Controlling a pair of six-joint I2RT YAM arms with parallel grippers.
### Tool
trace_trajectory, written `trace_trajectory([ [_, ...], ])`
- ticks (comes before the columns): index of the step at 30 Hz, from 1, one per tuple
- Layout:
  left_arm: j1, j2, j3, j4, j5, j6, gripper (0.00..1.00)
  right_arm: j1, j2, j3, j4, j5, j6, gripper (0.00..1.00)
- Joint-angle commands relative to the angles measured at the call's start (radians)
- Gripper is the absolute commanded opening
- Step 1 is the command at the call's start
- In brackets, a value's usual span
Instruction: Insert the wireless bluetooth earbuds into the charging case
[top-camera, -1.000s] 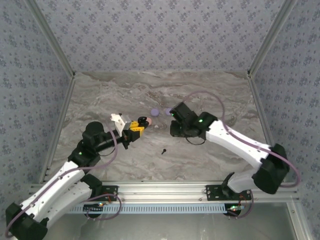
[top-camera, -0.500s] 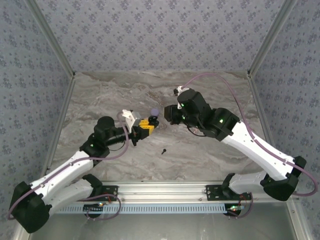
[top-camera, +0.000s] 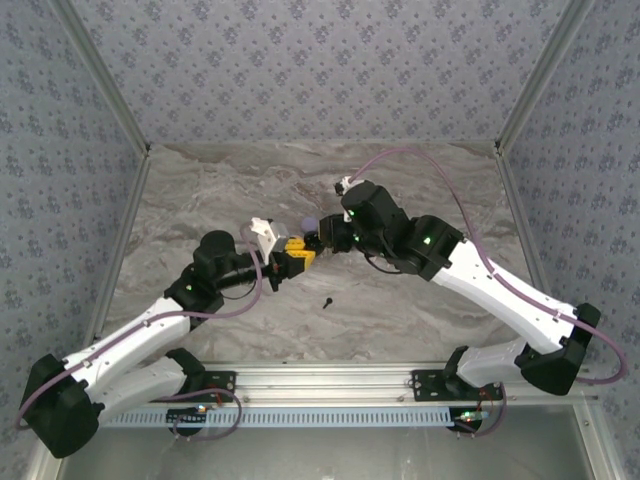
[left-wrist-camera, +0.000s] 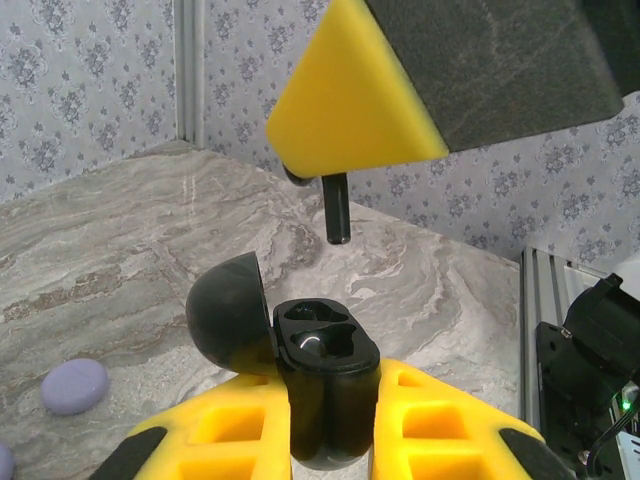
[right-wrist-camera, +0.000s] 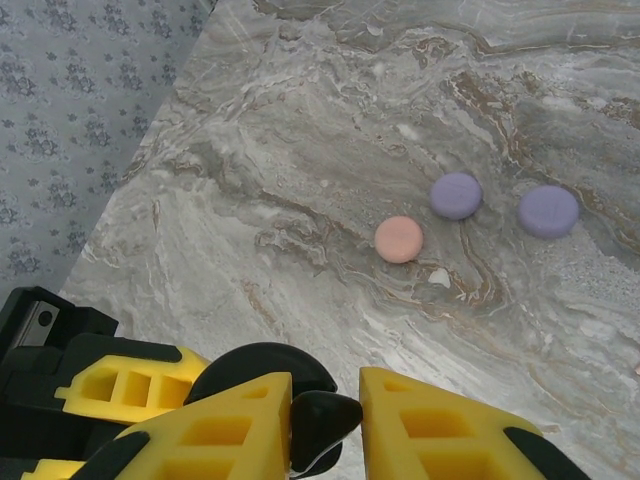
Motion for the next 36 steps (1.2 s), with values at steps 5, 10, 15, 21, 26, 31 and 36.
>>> trace_trajectory([
  [5,-0.011,-0.001,0.037,0.043,0.006,0.0,0.0,0.022,0.025,-0.008,-0.012,-0.009,0.024,0.26],
  [10,-0.013,-0.001,0.04,0.044,0.006,0.0,0.0,0.034,0.045,-0.007,-0.013,-0.005,0.027,0.26],
  [15,-0.013,-0.001,0.039,0.043,0.008,0.001,0.0,0.041,0.049,-0.007,-0.037,0.01,0.027,0.26],
  [21,-0.015,0.002,0.038,0.047,0.004,-0.001,0.0,0.047,0.049,-0.008,-0.045,-0.008,0.024,0.26],
  [26,-0.014,0.003,0.038,0.05,0.001,-0.004,0.0,0.044,0.04,-0.022,-0.028,-0.067,0.028,0.31],
  [31,-0.014,0.003,0.038,0.054,0.001,-0.004,0.0,0.021,-0.001,-0.023,0.019,-0.096,0.054,0.42],
  [36,-0.015,-0.003,0.036,0.041,-0.012,0.001,0.0,0.006,-0.054,0.009,-0.037,-0.008,0.043,0.52],
])
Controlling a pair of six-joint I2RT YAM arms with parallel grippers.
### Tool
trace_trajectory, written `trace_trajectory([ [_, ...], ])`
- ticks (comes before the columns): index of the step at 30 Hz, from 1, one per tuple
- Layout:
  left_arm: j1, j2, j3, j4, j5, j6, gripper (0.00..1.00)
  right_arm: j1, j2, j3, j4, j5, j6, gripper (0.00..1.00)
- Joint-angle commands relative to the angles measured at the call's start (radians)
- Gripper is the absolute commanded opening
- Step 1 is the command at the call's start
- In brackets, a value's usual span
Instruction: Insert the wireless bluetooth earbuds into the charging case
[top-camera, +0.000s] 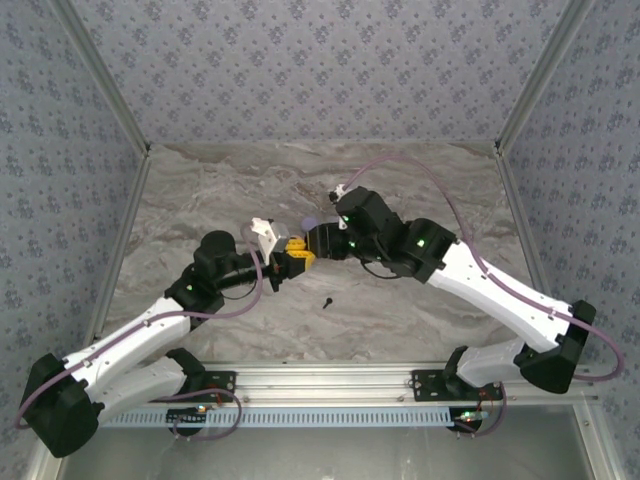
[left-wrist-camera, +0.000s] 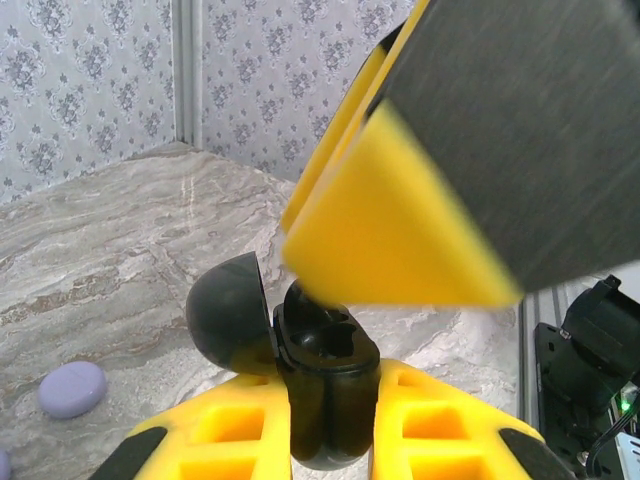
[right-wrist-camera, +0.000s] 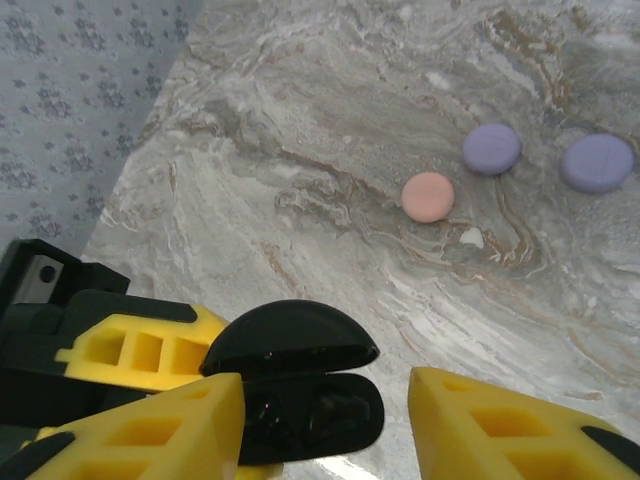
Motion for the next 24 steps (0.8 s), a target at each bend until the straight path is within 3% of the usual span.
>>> trace_trajectory([
  [1,-0.009,-0.008,0.036,0.022,-0.016,0.007,0.0,-0.017,-0.062,0.024,-0.051,0.068,0.002,0.53],
  [6,-0.009,-0.056,0.023,-0.066,-0.09,0.045,0.0,-0.092,-0.087,-0.109,-0.108,0.071,0.171,0.53],
  [14,-0.01,-0.191,-0.026,-0.189,-0.16,0.081,0.0,-0.116,0.003,-0.338,0.004,0.007,0.327,0.52],
  [24,-0.01,-0.294,-0.061,-0.241,-0.204,0.127,0.0,-0.052,0.321,-0.284,0.064,-0.066,0.351,0.52],
])
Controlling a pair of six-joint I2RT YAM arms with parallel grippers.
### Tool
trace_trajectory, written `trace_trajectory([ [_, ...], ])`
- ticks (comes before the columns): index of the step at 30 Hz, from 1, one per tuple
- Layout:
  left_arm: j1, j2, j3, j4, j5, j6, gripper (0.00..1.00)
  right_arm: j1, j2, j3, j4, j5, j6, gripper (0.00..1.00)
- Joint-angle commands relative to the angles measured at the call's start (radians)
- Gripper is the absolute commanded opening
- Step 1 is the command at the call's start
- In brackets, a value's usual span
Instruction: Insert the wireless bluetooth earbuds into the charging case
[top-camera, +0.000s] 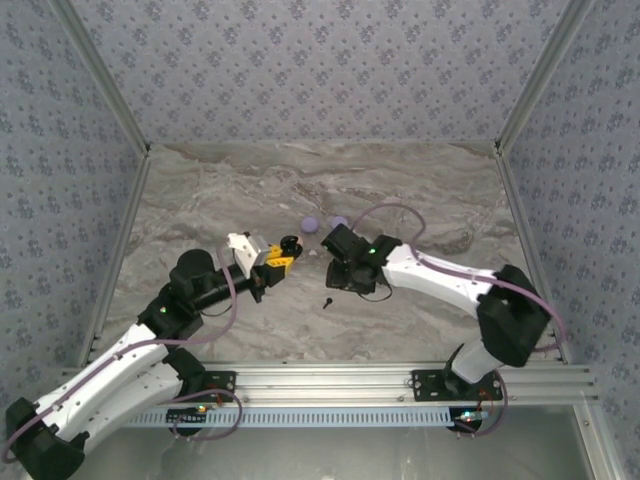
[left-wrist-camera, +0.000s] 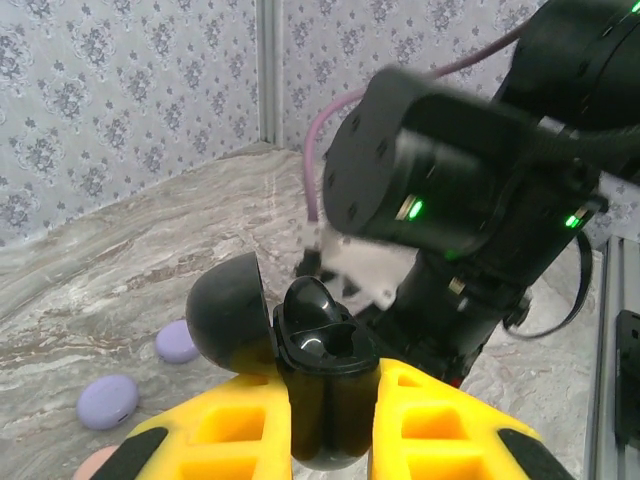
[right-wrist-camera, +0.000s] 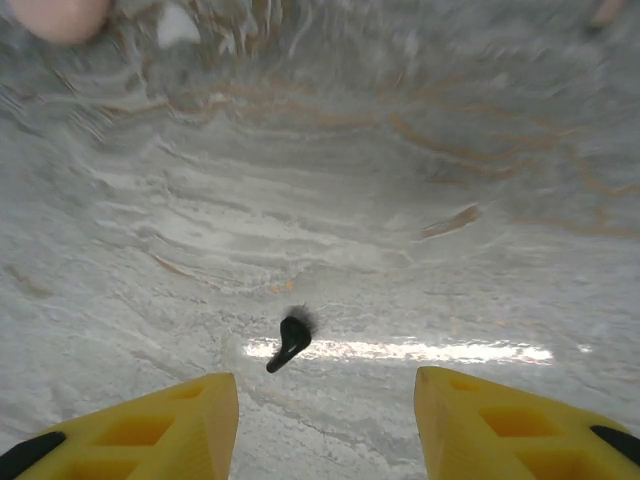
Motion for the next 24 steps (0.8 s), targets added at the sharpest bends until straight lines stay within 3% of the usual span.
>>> trace_trajectory([
  [1,-0.005,-0.023,-0.002,-0.017,-0.02,0.036,0.0,0.025,0.083,0.065,-0.002,-0.022,0.026,0.52],
  [9,-0.004,-0.04,0.011,-0.056,-0.014,0.076,0.0,0.067,0.233,0.145,-0.044,-0.017,0.037,0.5],
  [24,-0.005,-0.04,0.018,-0.063,-0.007,0.099,0.0,0.066,0.298,0.144,-0.031,-0.034,0.049,0.43],
])
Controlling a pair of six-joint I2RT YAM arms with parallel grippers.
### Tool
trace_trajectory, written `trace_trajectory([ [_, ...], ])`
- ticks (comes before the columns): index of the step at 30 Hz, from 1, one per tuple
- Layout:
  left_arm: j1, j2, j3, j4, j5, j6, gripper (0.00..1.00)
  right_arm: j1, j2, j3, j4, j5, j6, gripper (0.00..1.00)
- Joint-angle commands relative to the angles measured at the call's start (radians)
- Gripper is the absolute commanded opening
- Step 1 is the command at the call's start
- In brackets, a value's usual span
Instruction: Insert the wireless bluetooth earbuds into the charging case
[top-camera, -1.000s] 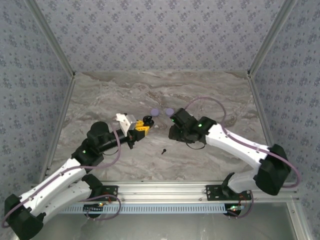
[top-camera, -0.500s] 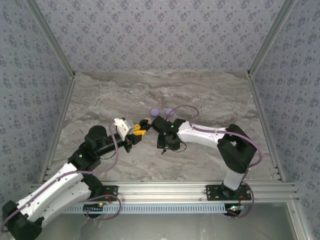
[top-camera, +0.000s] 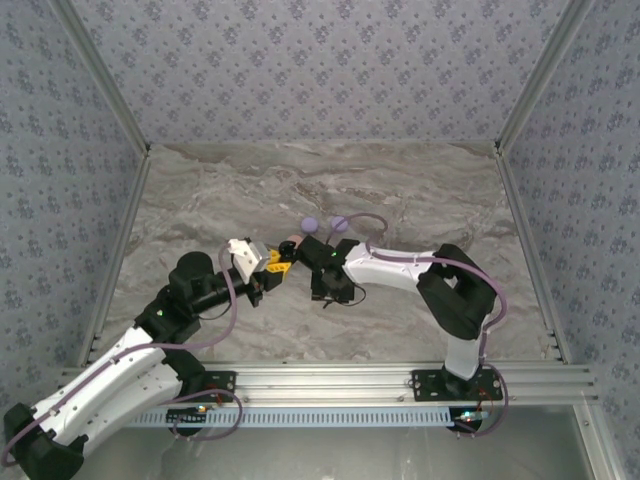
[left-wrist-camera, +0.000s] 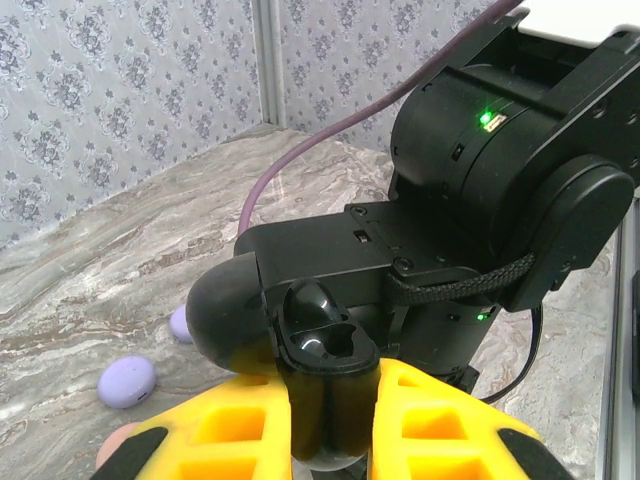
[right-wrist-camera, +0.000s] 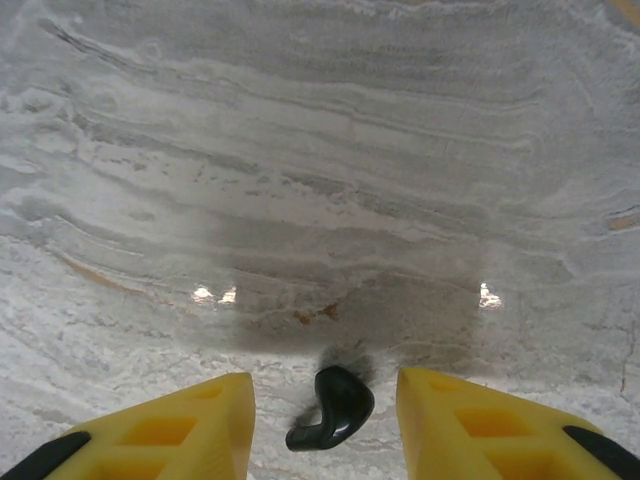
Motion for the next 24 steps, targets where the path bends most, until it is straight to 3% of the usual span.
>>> trace_trajectory([
  [1,-0.005,-0.013,0.018,0.007,-0.003,0.023,0.0,-0.001,0.027,0.022,-0.022,-0.011,0.023,0.42],
  [18,-0.005,-0.01,0.015,-0.007,-0.008,0.015,0.0,-0.01,0.034,0.0,0.016,-0.032,0.0,0.23],
  [24,-0.005,-0.005,0.007,-0.007,-0.01,-0.002,0.0,-0.015,-0.033,-0.002,-0.005,0.01,-0.016,0.22],
])
